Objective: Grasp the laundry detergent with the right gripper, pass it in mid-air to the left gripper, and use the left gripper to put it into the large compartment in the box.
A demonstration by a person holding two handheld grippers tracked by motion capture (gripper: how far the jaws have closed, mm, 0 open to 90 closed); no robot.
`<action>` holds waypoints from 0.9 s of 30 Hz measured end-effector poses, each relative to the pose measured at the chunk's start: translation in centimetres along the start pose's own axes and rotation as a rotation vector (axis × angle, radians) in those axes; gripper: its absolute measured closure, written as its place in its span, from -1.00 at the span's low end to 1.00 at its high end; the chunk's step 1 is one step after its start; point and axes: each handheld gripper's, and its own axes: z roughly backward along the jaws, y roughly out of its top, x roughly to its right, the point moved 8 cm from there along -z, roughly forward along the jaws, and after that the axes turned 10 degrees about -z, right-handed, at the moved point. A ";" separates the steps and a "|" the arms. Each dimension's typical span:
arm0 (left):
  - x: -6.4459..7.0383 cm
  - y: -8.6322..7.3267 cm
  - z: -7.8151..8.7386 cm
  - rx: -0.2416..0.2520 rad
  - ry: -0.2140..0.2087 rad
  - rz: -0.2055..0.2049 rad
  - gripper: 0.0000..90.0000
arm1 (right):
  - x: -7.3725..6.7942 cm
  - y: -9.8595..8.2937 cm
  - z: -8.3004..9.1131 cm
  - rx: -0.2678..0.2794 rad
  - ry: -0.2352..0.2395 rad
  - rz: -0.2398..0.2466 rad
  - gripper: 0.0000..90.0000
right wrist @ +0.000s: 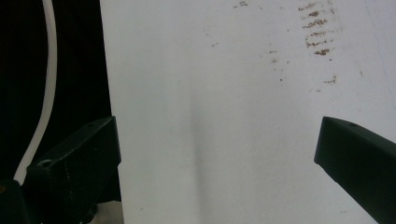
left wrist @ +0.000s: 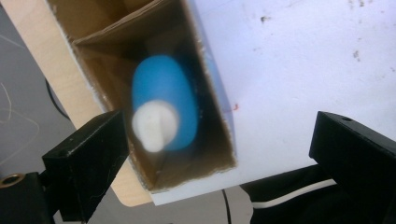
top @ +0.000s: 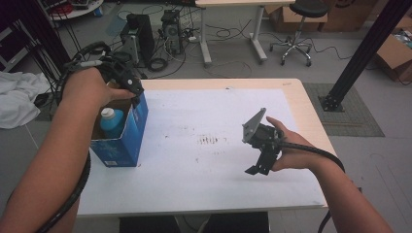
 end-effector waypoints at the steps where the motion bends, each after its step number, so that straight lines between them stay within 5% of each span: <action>1: 0.2 0.1 0.1 -0.001 0.000 -0.003 -0.88 | 0.0 0.0 0.0 0.002 0.000 -0.001 -1.00; 15: 3.0 1.3 1.0 0.035 -0.021 -0.159 -1.00 | 0.0 -0.2 0.7 -0.007 -0.005 -0.009 -1.00; 21: 5.0 1.5 0.9 0.020 -0.035 -0.304 -1.00 | 0.1 0.0 0.8 -0.023 -0.008 -0.008 -1.00; 27: 7.2 1.4 0.4 0.012 -0.095 -0.466 -1.00 | 0.1 0.3 1.0 -0.053 -0.011 -0.005 -1.00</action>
